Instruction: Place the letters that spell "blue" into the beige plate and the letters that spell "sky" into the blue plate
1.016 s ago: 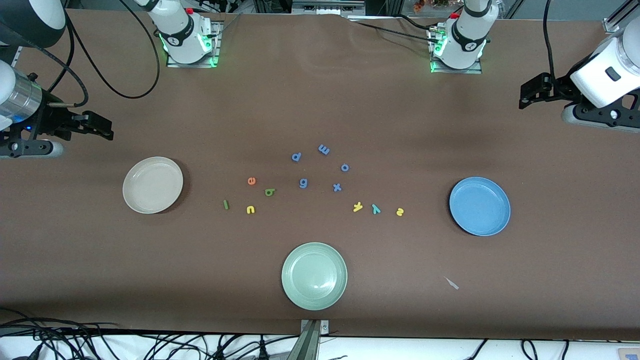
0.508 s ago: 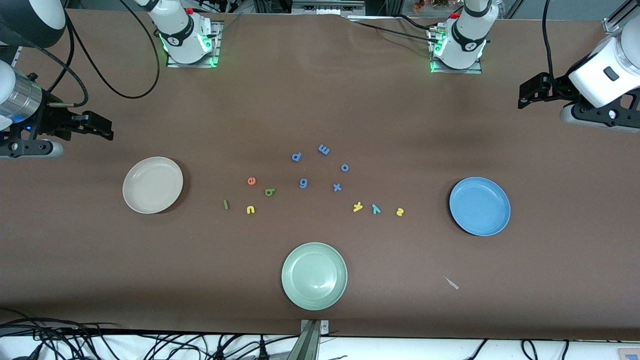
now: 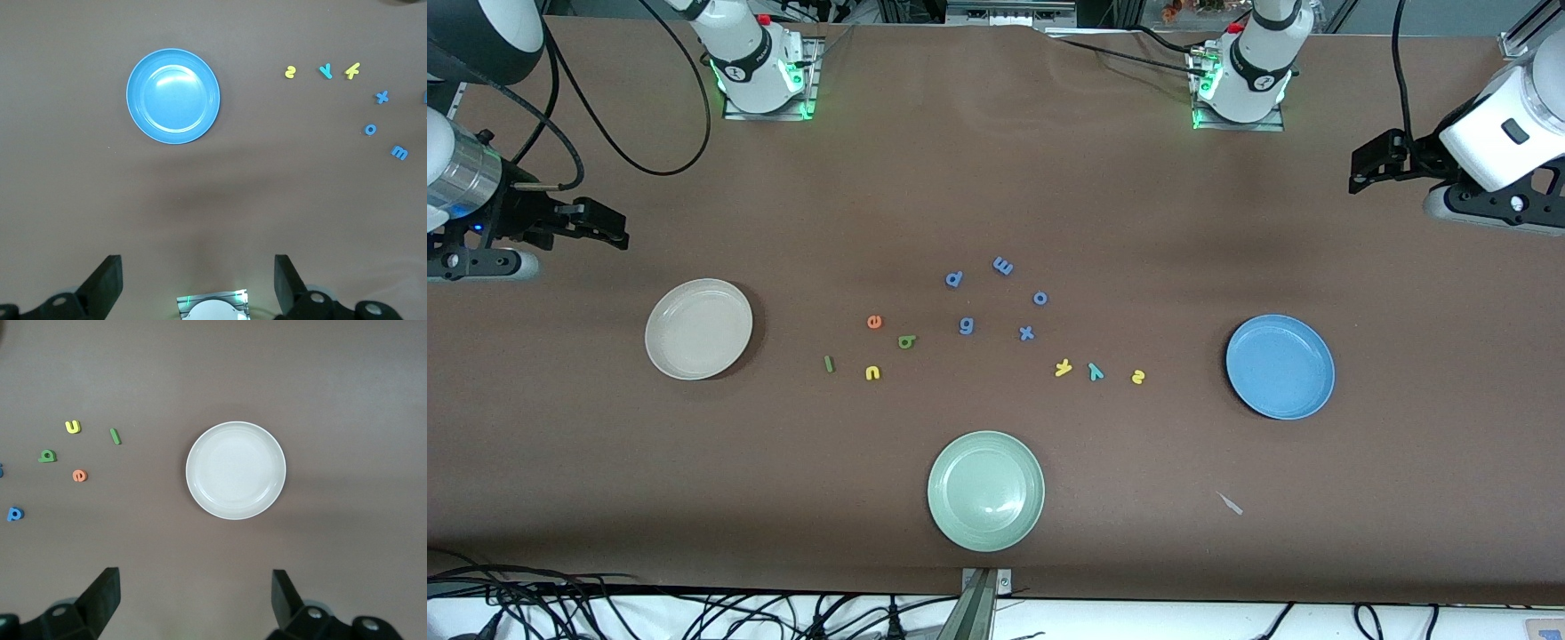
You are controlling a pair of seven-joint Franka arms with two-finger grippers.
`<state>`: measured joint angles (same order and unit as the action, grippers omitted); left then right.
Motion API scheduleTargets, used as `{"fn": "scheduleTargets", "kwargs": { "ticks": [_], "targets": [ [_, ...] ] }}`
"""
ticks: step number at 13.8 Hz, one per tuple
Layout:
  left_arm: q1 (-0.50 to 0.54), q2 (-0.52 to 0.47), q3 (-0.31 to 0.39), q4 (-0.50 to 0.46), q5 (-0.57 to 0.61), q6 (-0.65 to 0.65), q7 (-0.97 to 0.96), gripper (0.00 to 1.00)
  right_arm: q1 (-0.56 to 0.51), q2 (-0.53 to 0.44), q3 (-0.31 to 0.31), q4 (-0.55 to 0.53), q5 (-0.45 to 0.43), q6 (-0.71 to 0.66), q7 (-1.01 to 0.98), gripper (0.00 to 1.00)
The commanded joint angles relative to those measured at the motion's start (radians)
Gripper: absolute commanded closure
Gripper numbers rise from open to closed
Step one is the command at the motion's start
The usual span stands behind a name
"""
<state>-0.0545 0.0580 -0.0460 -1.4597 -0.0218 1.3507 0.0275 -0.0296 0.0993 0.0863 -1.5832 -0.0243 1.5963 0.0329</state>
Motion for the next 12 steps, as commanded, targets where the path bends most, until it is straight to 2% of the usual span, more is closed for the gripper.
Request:
{"fn": "scheduleTargets", "kwargs": {
  "ticks": [1, 9, 12],
  "targets": [
    [-0.005, 0.003, 0.008, 0.027, -0.006, -0.024, 0.002, 0.0, 0.007, -0.006, -0.005, -0.003, -0.014, 0.004, 0.002, 0.0],
    [-0.015, 0.014, 0.003, 0.018, -0.006, -0.019, 0.008, 0.0, 0.007, -0.006, -0.005, -0.003, -0.014, 0.001, 0.004, 0.0],
    [-0.036, 0.046, -0.014, -0.019, -0.009, 0.063, 0.009, 0.0, 0.007, -0.006, -0.005, -0.003, -0.014, 0.001, 0.002, 0.0]
  ]
}}
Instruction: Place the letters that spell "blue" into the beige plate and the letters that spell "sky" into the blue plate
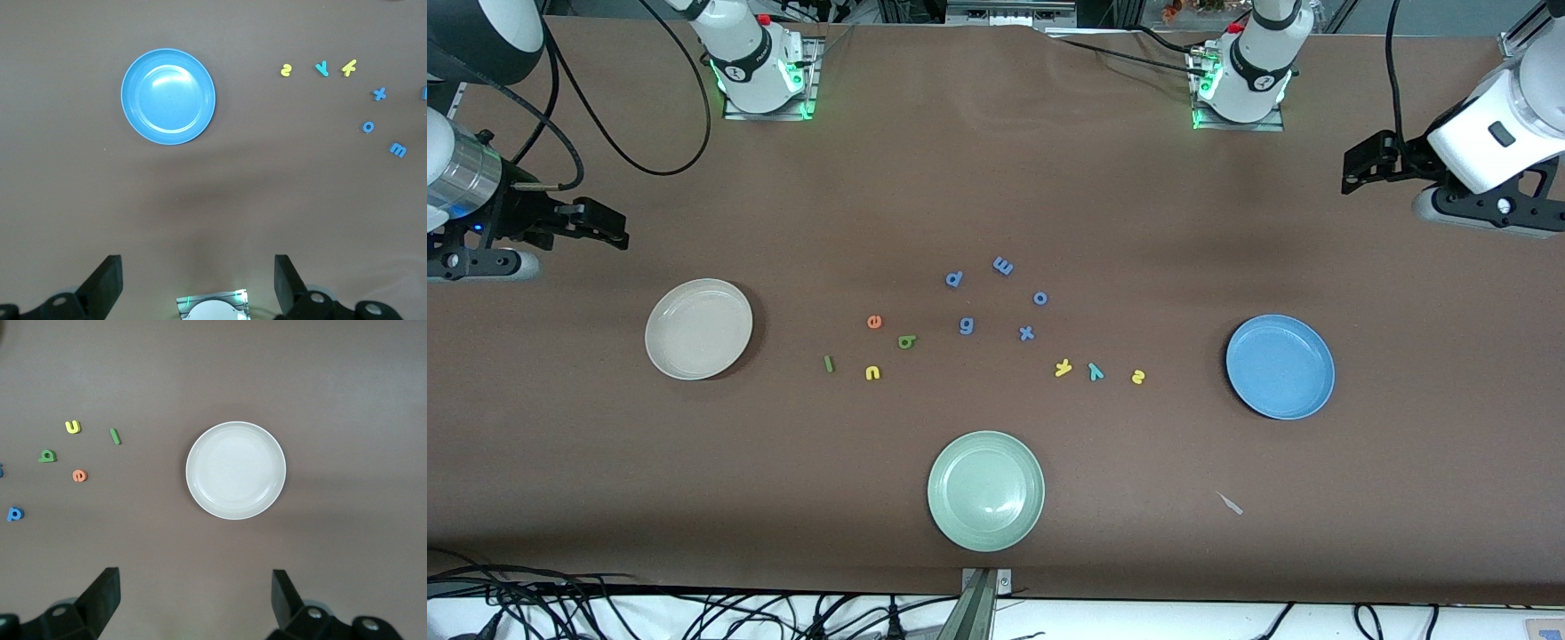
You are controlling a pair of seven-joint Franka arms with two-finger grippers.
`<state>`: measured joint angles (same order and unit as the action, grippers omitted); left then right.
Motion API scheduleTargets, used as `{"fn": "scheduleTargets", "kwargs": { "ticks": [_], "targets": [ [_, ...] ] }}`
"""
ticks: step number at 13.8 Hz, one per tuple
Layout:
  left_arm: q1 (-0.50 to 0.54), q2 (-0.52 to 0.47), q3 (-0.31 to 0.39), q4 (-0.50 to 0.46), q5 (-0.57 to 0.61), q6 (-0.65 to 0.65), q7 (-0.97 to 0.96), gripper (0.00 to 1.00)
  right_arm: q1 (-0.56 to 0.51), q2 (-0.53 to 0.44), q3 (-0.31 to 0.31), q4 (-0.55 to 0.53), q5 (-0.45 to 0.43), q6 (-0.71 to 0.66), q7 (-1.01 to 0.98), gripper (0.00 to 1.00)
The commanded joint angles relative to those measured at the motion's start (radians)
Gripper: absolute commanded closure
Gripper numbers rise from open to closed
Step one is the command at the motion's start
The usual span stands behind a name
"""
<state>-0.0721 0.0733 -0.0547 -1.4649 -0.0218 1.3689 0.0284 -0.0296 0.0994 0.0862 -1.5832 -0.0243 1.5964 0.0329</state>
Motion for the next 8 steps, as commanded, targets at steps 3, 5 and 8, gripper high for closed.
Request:
{"fn": "scheduleTargets", "kwargs": {
  "ticks": [3, 5, 8],
  "targets": [
    [-0.057, 0.031, -0.01, -0.182, -0.012, 0.261, 0.007, 0.0, 0.007, -0.006, -0.005, -0.003, -0.014, 0.0, 0.004, 0.0],
    [-0.074, 0.051, -0.011, -0.288, -0.026, 0.402, 0.007, 0.0, 0.007, -0.006, -0.005, -0.003, -0.014, 0.002, 0.002, 0.0],
    [-0.126, 0.188, -0.011, -0.324, -0.035, 0.502, 0.008, 0.0, 0.007, -0.001, -0.006, -0.003, -0.014, 0.002, 0.002, 0.0]
  ]
}}
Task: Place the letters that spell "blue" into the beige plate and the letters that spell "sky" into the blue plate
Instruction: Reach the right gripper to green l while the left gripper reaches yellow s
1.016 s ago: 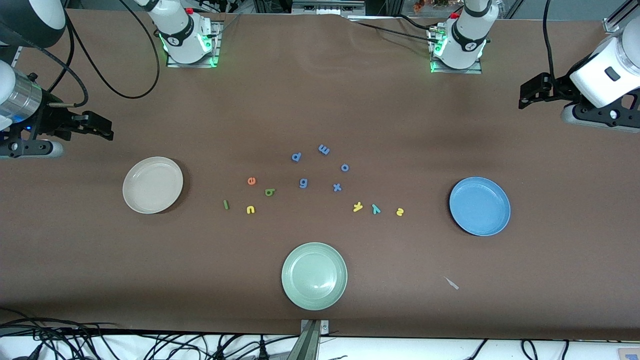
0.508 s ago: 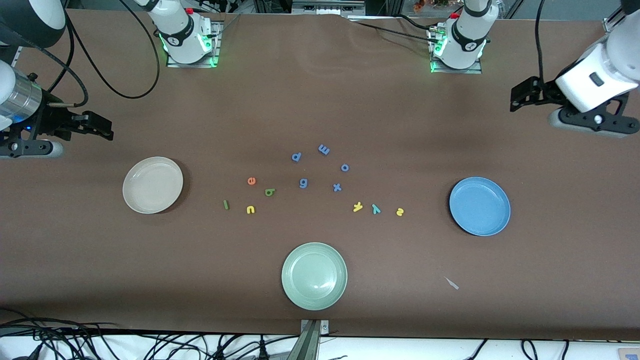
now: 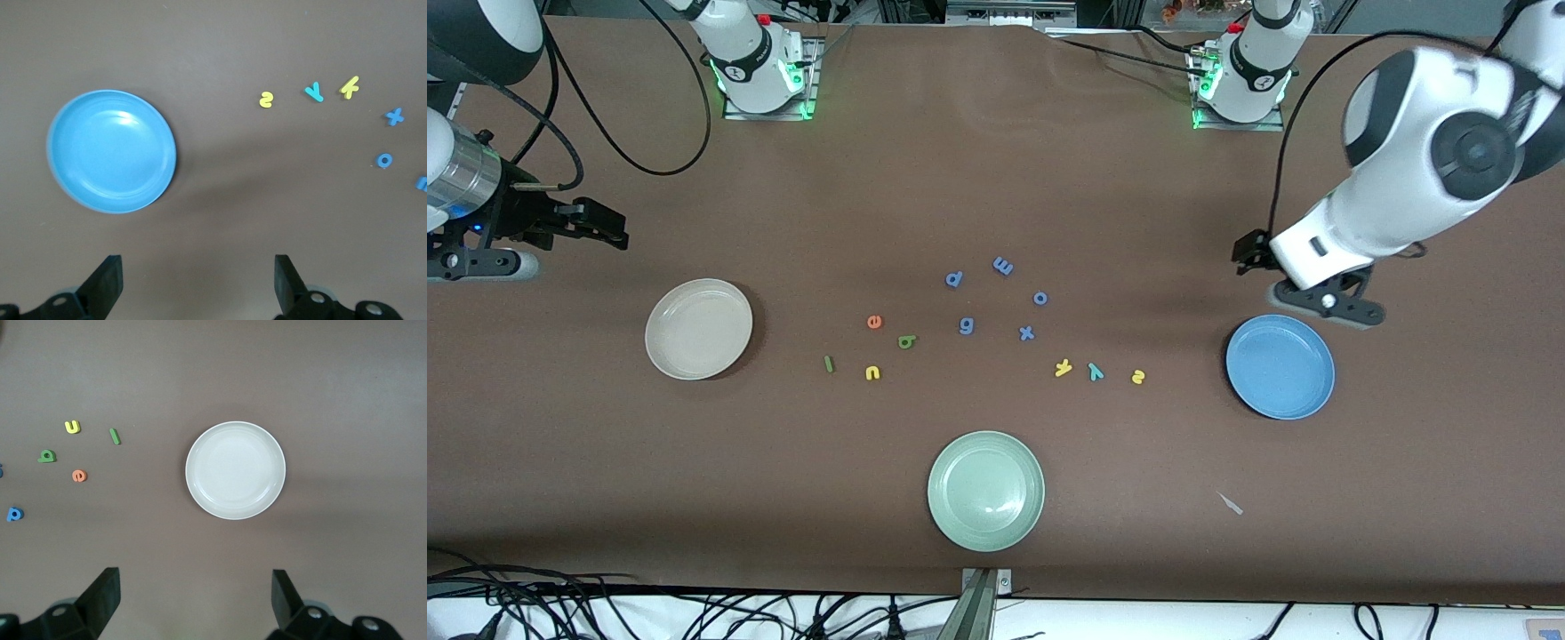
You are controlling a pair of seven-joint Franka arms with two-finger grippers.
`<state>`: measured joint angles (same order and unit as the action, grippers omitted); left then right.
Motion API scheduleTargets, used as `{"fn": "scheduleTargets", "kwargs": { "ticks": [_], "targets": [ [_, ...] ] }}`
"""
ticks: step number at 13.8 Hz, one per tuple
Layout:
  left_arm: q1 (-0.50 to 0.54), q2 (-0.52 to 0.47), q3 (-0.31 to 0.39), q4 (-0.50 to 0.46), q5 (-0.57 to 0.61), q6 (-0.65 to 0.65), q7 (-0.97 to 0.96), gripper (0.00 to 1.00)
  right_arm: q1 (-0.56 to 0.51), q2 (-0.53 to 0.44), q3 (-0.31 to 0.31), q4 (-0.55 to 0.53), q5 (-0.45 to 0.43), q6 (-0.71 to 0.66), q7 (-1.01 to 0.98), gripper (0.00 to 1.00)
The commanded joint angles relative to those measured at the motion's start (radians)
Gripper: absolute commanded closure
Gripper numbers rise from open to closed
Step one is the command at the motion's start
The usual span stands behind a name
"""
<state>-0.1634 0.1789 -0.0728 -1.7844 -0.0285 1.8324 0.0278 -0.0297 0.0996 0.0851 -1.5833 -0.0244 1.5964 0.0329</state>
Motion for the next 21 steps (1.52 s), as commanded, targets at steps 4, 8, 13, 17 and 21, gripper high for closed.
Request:
{"fn": "scheduleTargets", "kwargs": {
  "ticks": [4, 8, 13, 17, 21],
  "targets": [
    [-0.073, 0.197, 0.008, -0.012, -0.031, 0.125, 0.009, 0.0, 0.008, 0.049, -0.004, -0.001, -0.006, 0.013, -0.011, 0.0],
    [-0.106, 0.333, 0.008, 0.0, -0.126, 0.439, -0.005, 0.0, 0.085, 0.164, -0.002, -0.001, 0.006, 0.132, -0.007, 0.0],
    [-0.133, 0.459, 0.01, 0.013, -0.145, 0.619, -0.005, 0.01, 0.197, 0.382, -0.002, -0.003, 0.003, 0.371, 0.005, 0.0],
    [-0.142, 0.488, 0.014, 0.022, -0.143, 0.62, -0.005, 0.12, 0.263, 0.538, -0.005, -0.012, -0.012, 0.534, 0.077, 0.0],
    [-0.165, 0.547, 0.033, 0.046, -0.139, 0.705, -0.005, 0.12, 0.291, 0.568, -0.008, -0.062, -0.023, 0.635, 0.088, 0.0]
  ]
}}
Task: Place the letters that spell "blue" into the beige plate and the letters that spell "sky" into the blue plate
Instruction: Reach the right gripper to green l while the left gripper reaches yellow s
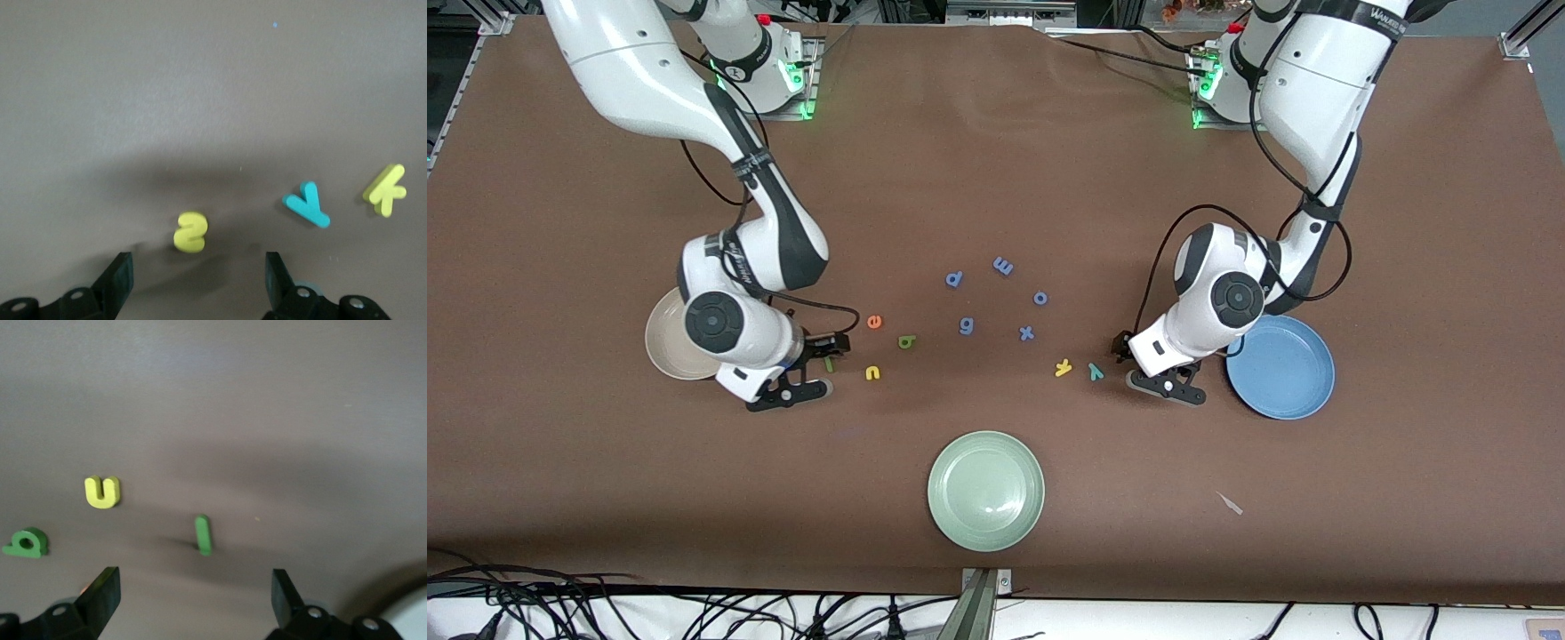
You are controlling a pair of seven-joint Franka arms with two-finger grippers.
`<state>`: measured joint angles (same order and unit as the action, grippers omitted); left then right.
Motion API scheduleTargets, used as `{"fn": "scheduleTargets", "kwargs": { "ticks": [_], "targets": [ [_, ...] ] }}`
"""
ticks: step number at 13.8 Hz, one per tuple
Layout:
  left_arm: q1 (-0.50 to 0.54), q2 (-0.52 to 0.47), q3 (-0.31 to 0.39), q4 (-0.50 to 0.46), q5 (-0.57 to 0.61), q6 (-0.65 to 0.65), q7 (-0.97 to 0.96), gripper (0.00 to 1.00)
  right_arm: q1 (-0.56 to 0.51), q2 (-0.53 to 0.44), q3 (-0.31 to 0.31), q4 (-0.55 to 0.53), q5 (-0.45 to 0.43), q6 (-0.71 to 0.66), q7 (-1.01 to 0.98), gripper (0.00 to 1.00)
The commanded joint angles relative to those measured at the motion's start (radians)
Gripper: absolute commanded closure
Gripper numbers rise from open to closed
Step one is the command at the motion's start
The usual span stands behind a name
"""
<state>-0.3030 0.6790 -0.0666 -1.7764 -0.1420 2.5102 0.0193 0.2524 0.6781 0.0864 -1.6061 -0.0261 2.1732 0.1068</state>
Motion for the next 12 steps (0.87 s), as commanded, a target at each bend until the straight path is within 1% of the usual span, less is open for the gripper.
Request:
{"fn": "scheduleTargets", "kwargs": {
  "ticks": [1, 3, 4, 6, 7, 8, 9, 10, 11, 12],
  "targets": [
    [-0.033, 0.048, 0.03, 0.038, -0.025, 0.036, 0.005, 0.12, 0.008, -0.017, -0.01, -0.09, -0.024, 0.129, 0.01, 0.0],
    [-0.033, 0.069, 0.044, 0.064, -0.022, 0.039, 0.016, 0.13, 0.008, -0.02, -0.014, -0.158, -0.028, 0.233, -0.001, 0.0],
    [-0.033, 0.079, 0.044, 0.071, -0.021, 0.041, 0.018, 0.15, 0.008, -0.02, -0.014, -0.166, -0.028, 0.243, -0.001, 0.0],
    [-0.037, 0.083, 0.045, 0.072, -0.019, 0.041, 0.018, 0.29, 0.008, -0.019, -0.014, -0.167, -0.028, 0.243, -0.002, 0.01],
    [-0.042, 0.083, 0.045, 0.072, -0.019, 0.041, 0.018, 0.41, 0.005, -0.018, -0.014, -0.17, -0.028, 0.243, -0.002, 0.09],
    [-0.044, 0.083, 0.045, 0.071, -0.019, 0.041, 0.018, 0.48, 0.005, -0.018, -0.016, -0.172, -0.028, 0.241, -0.002, 0.2],
    [-0.044, 0.083, 0.045, 0.071, -0.019, 0.041, 0.018, 0.59, 0.005, -0.017, -0.016, -0.172, -0.028, 0.243, -0.002, 0.31],
    [-0.044, 0.083, 0.045, 0.068, -0.019, 0.041, 0.018, 0.64, 0.005, -0.017, -0.016, -0.173, -0.028, 0.243, -0.002, 0.45],
    [-0.044, 0.083, 0.045, 0.066, -0.019, 0.041, 0.018, 0.75, 0.004, -0.015, -0.016, -0.173, -0.028, 0.243, -0.002, 0.58],
    [-0.044, 0.082, 0.045, 0.064, -0.018, 0.041, 0.018, 0.76, 0.002, -0.015, -0.016, -0.176, -0.028, 0.243, -0.001, 0.72]
  ]
}}
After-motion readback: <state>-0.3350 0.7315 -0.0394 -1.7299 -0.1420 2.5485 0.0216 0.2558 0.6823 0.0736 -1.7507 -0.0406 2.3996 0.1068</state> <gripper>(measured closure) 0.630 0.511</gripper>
